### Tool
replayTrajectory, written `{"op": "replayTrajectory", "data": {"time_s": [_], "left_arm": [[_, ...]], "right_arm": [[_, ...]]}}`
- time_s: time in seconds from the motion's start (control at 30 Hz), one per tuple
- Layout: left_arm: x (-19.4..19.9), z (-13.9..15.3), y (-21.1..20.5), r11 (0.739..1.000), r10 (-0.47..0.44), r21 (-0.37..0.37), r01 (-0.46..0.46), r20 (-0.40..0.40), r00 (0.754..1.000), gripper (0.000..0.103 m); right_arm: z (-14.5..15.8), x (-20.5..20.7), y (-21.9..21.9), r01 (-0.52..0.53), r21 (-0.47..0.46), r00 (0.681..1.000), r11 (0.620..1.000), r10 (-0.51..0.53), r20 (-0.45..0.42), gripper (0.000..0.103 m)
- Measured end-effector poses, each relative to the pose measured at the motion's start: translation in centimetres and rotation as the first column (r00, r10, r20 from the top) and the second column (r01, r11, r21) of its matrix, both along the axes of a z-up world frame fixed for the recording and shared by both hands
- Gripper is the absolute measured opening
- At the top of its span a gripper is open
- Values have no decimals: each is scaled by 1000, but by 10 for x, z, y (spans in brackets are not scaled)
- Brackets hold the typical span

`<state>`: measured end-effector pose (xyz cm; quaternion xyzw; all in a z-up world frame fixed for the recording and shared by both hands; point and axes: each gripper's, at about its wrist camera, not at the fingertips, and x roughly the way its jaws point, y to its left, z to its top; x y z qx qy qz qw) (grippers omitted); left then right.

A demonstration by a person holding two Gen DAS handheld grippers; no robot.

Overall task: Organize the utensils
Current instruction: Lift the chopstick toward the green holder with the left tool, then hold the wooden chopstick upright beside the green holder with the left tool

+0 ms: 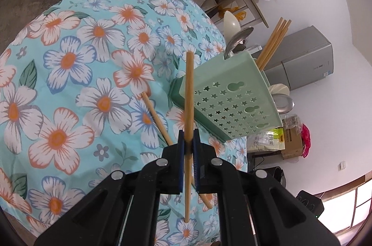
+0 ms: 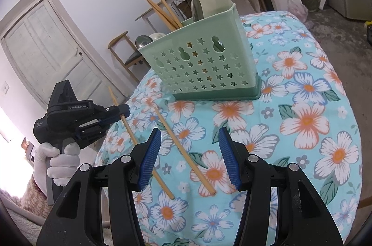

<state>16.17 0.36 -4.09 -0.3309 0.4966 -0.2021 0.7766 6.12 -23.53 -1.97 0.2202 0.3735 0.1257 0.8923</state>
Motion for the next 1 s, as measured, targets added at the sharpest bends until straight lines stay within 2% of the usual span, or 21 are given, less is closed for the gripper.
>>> {"op": "replayTrajectory", "data": {"time_s": [1.0], "left_arm": [[-2, 3, 4, 1000, 0, 21, -1, 20, 1000, 6]], "right_arm": [[-1, 0, 3, -8, 1, 1000, 1000, 8, -5, 51]]}}
